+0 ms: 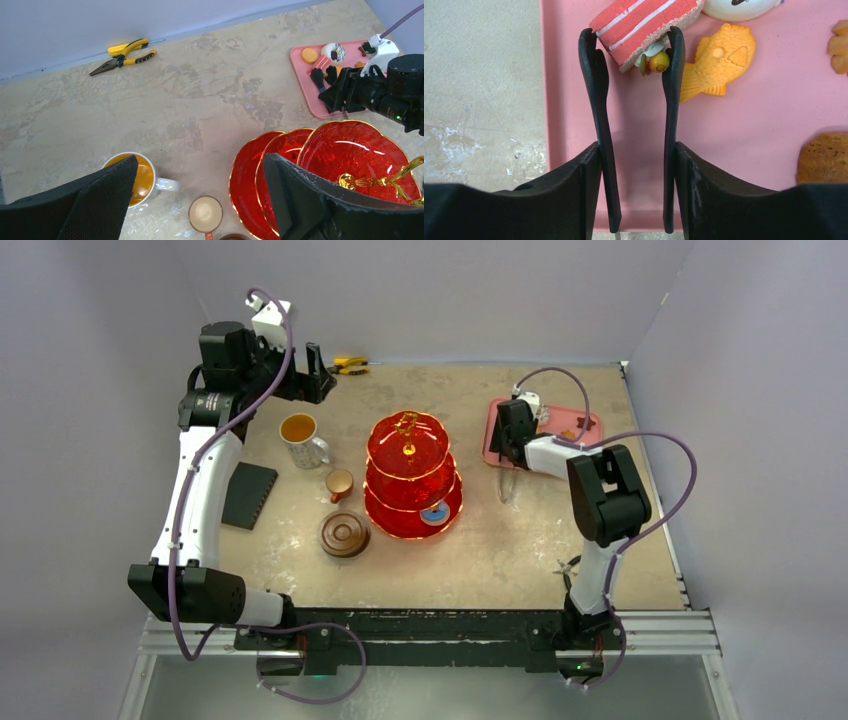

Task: Serve the afternoon tea
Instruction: Pick up the desert from the tray.

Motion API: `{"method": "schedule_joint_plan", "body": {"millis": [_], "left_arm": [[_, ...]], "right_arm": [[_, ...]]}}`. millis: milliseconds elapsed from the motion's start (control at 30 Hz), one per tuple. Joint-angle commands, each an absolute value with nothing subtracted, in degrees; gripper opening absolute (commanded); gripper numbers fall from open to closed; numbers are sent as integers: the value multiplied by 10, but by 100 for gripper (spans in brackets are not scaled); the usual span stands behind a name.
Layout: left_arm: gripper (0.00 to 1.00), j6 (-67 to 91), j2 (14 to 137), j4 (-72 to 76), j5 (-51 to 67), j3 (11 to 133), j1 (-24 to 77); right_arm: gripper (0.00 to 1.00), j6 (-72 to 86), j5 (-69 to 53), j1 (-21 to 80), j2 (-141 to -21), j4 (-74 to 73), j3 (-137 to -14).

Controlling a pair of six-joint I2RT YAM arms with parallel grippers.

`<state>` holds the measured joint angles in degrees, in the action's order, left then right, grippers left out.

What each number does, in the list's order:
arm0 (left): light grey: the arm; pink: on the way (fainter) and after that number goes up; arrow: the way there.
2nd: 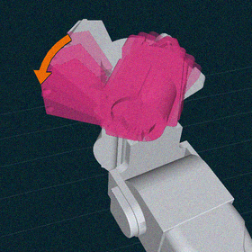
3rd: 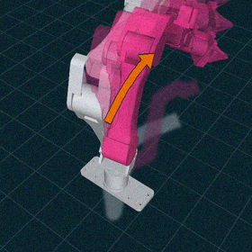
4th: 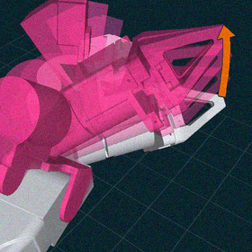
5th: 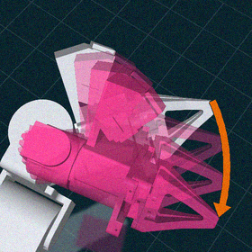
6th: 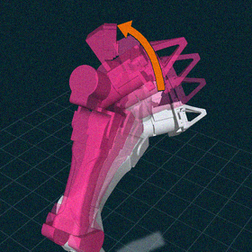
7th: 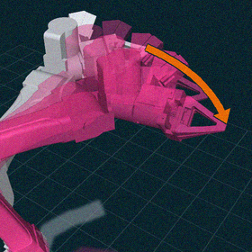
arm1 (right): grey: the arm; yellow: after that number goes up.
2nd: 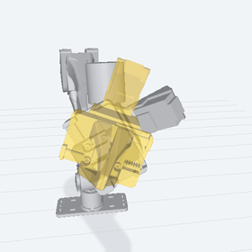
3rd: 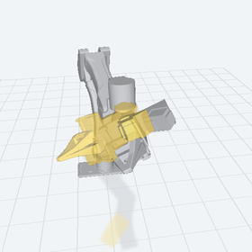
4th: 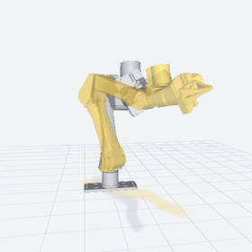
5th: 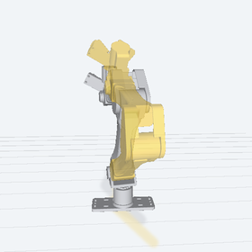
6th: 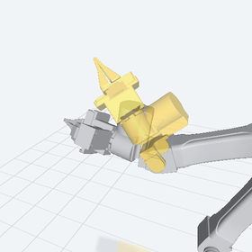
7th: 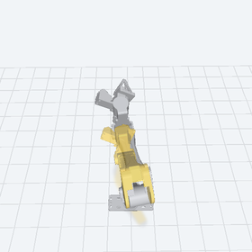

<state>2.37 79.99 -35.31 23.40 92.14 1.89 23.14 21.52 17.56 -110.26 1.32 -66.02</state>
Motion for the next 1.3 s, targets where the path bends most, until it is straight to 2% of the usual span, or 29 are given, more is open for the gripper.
{"method": "schedule_joint_plan", "body": {"millis": [0, 167, 267, 767, 1033, 1267], "left_arm": [[95, 28, 795, -344, 241, 946, 12], [95, 30, 795, -344, 244, 944, 12], [95, 31, 795, -342, 246, 944, 12], [95, 33, 797, -341, 248, 946, 11], [95, 35, 798, -336, 251, 941, 12], [95, 36, 797, -336, 251, 945, 12]], "right_arm": [[51, 228, 222, 172, -1096, 17, -681], [25, 220, 208, 170, -1086, 14, -687], [17, 216, 204, 169, -1074, 10, -687], [17, 186, 114, 176, -918, -57, -624], [16, 181, 90, 271, -806, -161, -603], [16, 186, 7, 308, -705, -231, -601]]}}
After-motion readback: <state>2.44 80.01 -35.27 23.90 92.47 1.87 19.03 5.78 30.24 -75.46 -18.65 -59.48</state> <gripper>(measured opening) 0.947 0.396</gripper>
